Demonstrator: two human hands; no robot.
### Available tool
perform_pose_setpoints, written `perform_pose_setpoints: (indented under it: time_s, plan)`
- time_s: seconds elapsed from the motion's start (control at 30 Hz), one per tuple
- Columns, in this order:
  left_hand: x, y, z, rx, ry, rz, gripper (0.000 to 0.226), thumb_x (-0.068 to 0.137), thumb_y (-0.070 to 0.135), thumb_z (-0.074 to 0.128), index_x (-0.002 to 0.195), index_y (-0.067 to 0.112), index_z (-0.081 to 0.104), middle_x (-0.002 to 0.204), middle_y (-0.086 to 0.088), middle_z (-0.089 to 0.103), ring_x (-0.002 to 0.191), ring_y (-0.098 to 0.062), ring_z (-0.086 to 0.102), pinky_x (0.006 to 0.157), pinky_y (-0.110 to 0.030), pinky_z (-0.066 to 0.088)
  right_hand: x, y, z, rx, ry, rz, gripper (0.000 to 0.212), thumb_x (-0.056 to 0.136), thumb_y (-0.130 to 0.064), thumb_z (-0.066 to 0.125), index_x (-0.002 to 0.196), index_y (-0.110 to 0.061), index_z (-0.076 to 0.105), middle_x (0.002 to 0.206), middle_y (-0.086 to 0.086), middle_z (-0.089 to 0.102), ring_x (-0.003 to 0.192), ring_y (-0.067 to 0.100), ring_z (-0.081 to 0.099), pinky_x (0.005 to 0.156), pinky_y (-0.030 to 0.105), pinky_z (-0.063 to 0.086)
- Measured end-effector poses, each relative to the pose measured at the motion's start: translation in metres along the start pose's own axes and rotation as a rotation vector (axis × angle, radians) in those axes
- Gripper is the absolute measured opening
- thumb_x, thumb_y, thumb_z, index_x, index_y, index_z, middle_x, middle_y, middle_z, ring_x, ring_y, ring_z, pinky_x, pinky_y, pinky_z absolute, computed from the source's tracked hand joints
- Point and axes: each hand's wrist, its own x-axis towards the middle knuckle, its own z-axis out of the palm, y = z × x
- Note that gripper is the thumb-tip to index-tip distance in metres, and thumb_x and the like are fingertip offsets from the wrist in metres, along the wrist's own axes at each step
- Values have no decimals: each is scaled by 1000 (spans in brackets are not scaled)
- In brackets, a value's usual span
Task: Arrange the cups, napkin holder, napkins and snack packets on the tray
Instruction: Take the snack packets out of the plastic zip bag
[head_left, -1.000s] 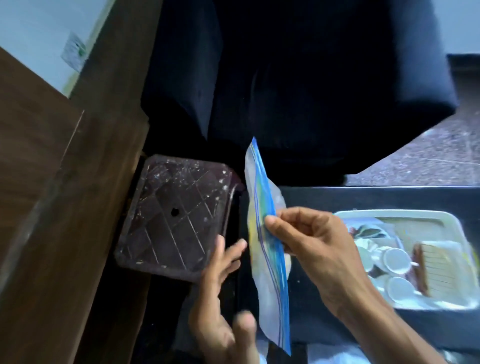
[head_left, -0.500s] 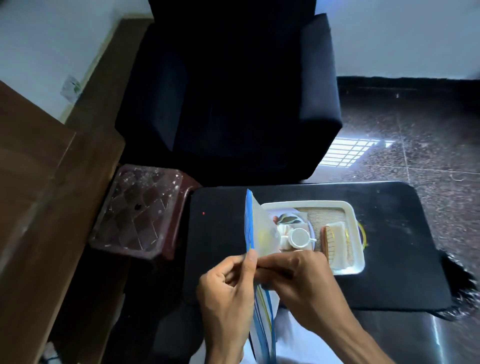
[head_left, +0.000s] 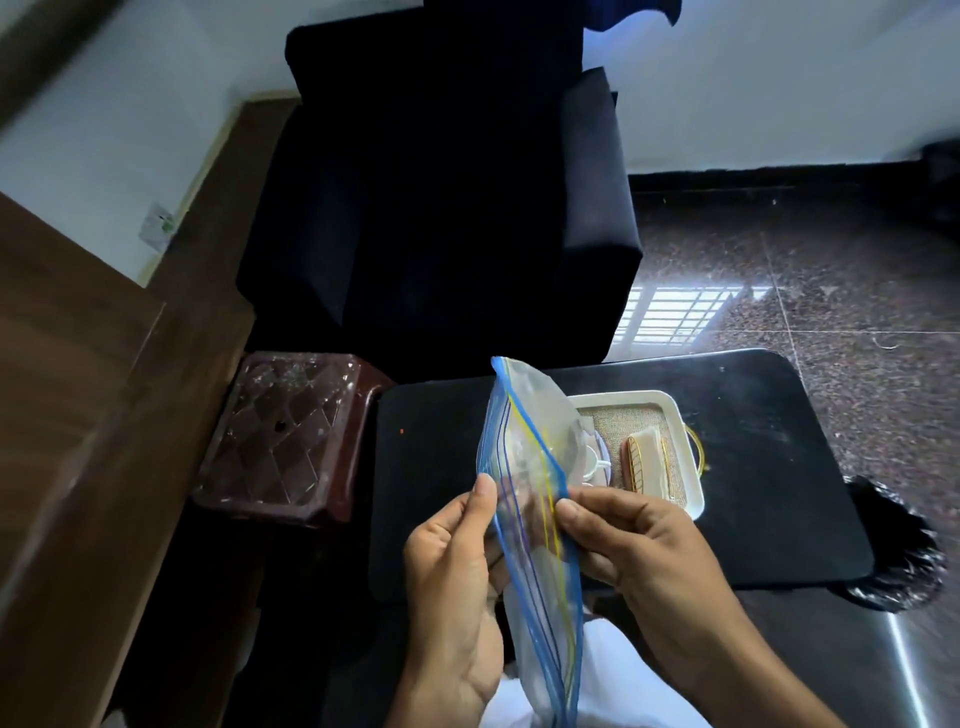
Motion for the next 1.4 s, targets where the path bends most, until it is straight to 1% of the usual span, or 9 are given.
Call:
perform_pose_setpoints:
  time_s: [0.1,0.23,0.5,0.77,0.93,1.07,1.2,1.27,1.4]
  plan:
    - [-9,0,-3,-88,-24,-116,29,93,26,64,98,1,78,94,-17,81,74,-18,79,67,-29,64,-10,2,-7,100,26,-3,27,74,-12,75,98,1,78,102,21,76,85,20,75,71,23,60]
    - [-12,3,-9,-284,-73,-274,27,88,26,68,82,4,82,79,-11,80,63,-14,77,68,-29,62,-25,-2,-17,225,59,-32,25,69,-12,75,90,-1,80,93,15,78,82,18,77,66,19,60]
    - [11,11,-29,-472,-67,-265,33,90,16,62,66,2,81,71,-9,80,60,-11,77,48,-22,60,-37,-30,-56,416,206,-110,19,73,-3,65,83,0,81,95,16,78,79,18,78,61,21,60]
    - [0,-19,9,-247,-60,-136,29,76,39,72,78,11,81,76,-4,79,65,-11,77,52,-23,61,-33,-60,-85,291,30,-84,22,72,-8,70,90,1,79,93,14,77,77,14,76,65,20,60]
    - [-28,-55,88,70,-51,-22,64,73,67,74,106,13,79,110,-17,78,108,-34,74,99,-49,55,-29,-93,-111,145,-68,-40,27,73,-9,72,96,3,77,94,16,77,77,14,75,64,21,59]
    - [-33,-77,147,28,19,12,49,78,50,68,100,8,80,99,-16,80,91,-29,78,70,-30,63,-26,-130,-156,92,-133,-20,22,73,-11,72,92,-2,78,92,15,76,79,16,75,66,22,60]
    - [-34,-87,188,-22,-26,61,44,88,44,58,106,10,80,110,-12,79,99,-26,77,73,-31,63,-32,-149,-215,114,-37,-2,15,69,-13,72,82,-7,79,85,13,76,72,13,74,63,23,60]
    - [-35,-94,204,-50,-48,72,45,88,37,58,113,4,75,115,-15,77,105,-23,76,73,-25,62,-38,-149,-245,2,105,-3,6,68,-14,73,72,-12,78,75,12,72,64,13,70,59,23,59]
    - [-37,-115,225,37,-128,127,40,95,35,53,121,10,72,124,-16,73,118,-26,70,94,-31,59,-43,-147,-291,-929,476,-385,17,83,-25,79,70,-21,69,67,-5,70,62,4,64,66,17,52]
